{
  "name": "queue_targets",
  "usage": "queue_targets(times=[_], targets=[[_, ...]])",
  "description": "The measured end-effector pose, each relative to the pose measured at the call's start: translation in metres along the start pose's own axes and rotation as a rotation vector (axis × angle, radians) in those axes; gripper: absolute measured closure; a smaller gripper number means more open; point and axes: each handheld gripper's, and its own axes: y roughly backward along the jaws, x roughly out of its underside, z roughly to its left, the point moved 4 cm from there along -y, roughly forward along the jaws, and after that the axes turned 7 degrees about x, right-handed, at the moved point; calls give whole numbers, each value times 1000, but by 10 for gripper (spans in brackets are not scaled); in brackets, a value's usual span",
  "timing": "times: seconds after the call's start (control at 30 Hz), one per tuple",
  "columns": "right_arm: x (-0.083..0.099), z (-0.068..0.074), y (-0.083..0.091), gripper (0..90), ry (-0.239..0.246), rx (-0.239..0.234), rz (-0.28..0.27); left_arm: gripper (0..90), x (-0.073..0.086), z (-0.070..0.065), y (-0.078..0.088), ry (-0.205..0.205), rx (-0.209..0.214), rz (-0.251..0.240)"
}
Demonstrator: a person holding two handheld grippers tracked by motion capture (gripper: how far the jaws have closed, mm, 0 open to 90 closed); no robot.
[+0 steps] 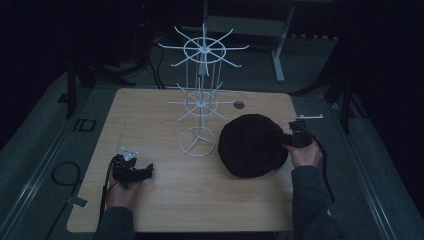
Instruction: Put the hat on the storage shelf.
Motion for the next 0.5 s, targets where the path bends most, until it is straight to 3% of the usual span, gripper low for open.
queue_targets(times=[0.5], targets=[[-8, -10, 6, 795, -47, -14, -27, 149, 0, 0, 0, 0, 0, 0]])
